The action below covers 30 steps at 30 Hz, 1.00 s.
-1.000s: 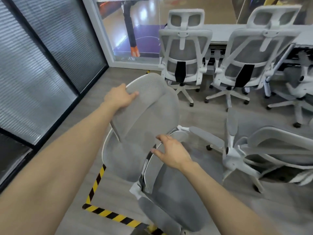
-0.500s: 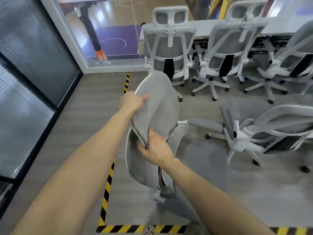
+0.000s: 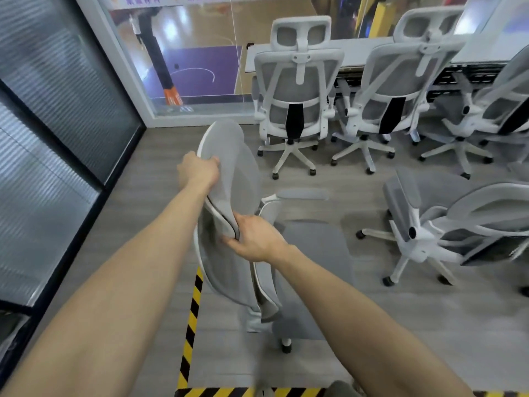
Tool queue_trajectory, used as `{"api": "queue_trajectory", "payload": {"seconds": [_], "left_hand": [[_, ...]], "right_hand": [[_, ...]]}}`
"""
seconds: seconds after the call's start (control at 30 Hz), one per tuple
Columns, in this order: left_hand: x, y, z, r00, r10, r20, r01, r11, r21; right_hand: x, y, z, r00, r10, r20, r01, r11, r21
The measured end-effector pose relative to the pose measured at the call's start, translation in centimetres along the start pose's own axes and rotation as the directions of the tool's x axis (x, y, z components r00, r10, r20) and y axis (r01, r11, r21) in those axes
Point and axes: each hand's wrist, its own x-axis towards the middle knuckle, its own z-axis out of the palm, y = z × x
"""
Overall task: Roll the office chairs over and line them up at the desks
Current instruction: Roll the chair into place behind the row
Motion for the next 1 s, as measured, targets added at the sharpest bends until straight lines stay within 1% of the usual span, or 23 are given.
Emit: {"api": "queue_trajectory", "payload": {"seconds": [0.1,0.17,0.23,0.3,0.37,0.4,0.43,0.5,0.53,0.57,0.63,0.67,0.7,0.77,0.87,0.93,1.0], "left_hand": [[1.2,0.1,0.0,0.999,-0.036,-0.036,0.037,0.999,0.006],[1.6,0.2,-0.1,0.996,-0.051,-0.073,0.055,0.997,0.059],[1.7,0.4,-0.3,0.993,-0.057,-0.106,0.072,0.987,0.142],[1.0,1.2,-0.3,0.99,-0.04,-0.134,0.072,0.967,0.244],[0.0,2.2,0.3,0.989,0.012,-0.146,0.04,0.937,0.347],[-0.7,2.6,0.8,0.987,0.064,-0.145,0.003,0.908,0.418],[-1.5,3.0,1.5,0.981,0.133,-0.144,-0.04,0.856,0.516],[-3.9,3.9,3.2,0.951,0.287,-0.118,-0.115,0.68,0.724],[-5.5,4.5,4.4,0.936,0.346,-0.072,-0.164,0.605,0.779],[-7.2,5.3,6.0,0.926,0.378,-0.006,-0.227,0.567,0.792],[-11.3,7.7,10.0,0.908,0.383,0.168,-0.381,0.592,0.711],[-13.6,9.0,12.4,0.892,0.363,0.27,-0.447,0.609,0.656],[-16.0,10.2,15.0,0.864,0.346,0.367,-0.504,0.614,0.608],[-20.6,12.4,20.5,0.789,0.353,0.504,-0.607,0.576,0.547],[-26.8,15.4,28.5,0.698,0.378,0.608,-0.705,0.509,0.493],[-30.8,17.4,33.0,0.645,0.413,0.643,-0.755,0.471,0.456],[-34.4,19.6,36.8,0.572,0.491,0.657,-0.816,0.417,0.399]], "right_hand": [[0.2,0.9,-0.9,0.999,0.003,0.047,0.002,0.994,-0.106],[-0.8,3.0,-1.7,0.995,0.008,0.103,0.012,0.981,-0.195],[-2.7,6.0,-2.6,0.985,0.071,0.16,-0.034,0.974,-0.226],[-4.9,9.3,-3.7,0.964,0.172,0.203,-0.117,0.96,-0.256],[-7.1,12.3,-4.8,0.935,0.262,0.238,-0.19,0.939,-0.287],[-8.1,13.7,-5.4,0.925,0.289,0.248,-0.214,0.932,-0.291],[-9.0,15.1,-6.0,0.916,0.311,0.254,-0.234,0.928,-0.29],[-10.9,17.7,-7.8,0.909,0.333,0.25,-0.26,0.923,-0.282],[-11.9,19.0,-8.8,0.909,0.34,0.24,-0.273,0.923,-0.272],[-13.0,20.2,-9.8,0.91,0.347,0.226,-0.286,0.922,-0.263],[-15.7,23.2,-12.0,0.912,0.358,0.202,-0.303,0.918,-0.257],[-17.3,24.6,-13.2,0.91,0.365,0.195,-0.313,0.915,-0.255],[-19.1,26.2,-14.5,0.908,0.376,0.187,-0.326,0.912,-0.25],[-23.2,29.4,-17.2,0.901,0.401,0.162,-0.358,0.902,-0.24],[-30.0,34.7,-21.4,0.877,0.473,0.084,-0.443,0.863,-0.242],[-34.6,38.1,-23.9,0.841,0.54,0.011,-0.525,0.822,-0.218],[-38.8,41.3,-26.3,0.802,0.595,-0.059,-0.596,0.789,-0.15]]}}
